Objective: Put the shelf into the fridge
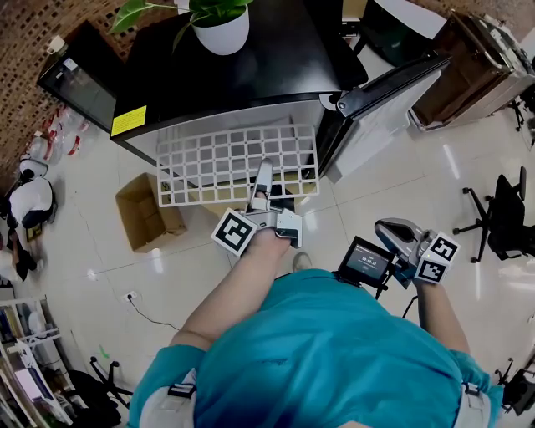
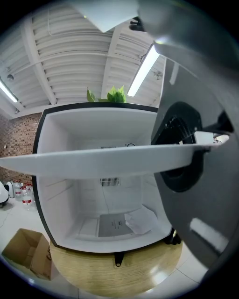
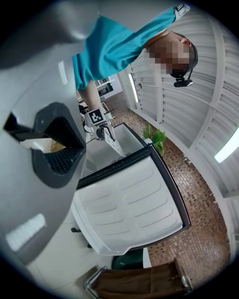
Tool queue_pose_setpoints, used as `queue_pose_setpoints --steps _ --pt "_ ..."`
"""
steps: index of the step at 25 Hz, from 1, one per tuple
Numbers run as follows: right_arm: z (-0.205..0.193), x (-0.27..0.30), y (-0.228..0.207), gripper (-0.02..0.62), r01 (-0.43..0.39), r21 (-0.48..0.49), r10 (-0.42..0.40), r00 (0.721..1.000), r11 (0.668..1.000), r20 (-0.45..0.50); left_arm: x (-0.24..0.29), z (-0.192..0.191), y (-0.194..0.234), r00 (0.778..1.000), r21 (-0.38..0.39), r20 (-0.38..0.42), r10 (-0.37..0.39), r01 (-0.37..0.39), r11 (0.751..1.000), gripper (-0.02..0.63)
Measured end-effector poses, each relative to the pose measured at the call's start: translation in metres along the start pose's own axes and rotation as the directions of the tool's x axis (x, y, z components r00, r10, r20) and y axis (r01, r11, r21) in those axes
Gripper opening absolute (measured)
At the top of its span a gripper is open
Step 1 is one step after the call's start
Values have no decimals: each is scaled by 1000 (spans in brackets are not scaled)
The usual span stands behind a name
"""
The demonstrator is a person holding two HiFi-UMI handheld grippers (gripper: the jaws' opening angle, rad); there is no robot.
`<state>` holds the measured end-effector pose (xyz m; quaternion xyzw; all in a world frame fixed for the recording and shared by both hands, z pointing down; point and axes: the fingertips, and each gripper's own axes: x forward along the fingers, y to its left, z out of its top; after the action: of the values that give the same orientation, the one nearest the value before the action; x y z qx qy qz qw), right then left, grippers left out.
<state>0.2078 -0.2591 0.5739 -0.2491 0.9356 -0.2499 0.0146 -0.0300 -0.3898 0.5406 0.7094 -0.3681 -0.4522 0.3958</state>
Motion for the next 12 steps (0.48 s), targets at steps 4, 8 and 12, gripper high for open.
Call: queue_pose_setpoints --steps 4,8,12 --pt "-3 -5 -2 2 14 3 -14 1000 1000 0 4 0 -6 1000 0 5 -29 29 1000 15" --pt "-3 -9 -3 2 25 5 -25 1000 1000 -1 7 -1 -14 997 8 6 -74 74 997 20" --pt "0 -9 -3 2 22 2 -22 1000 1000 7 -35 -8 41 955 -10 -43 293 -293 956 15"
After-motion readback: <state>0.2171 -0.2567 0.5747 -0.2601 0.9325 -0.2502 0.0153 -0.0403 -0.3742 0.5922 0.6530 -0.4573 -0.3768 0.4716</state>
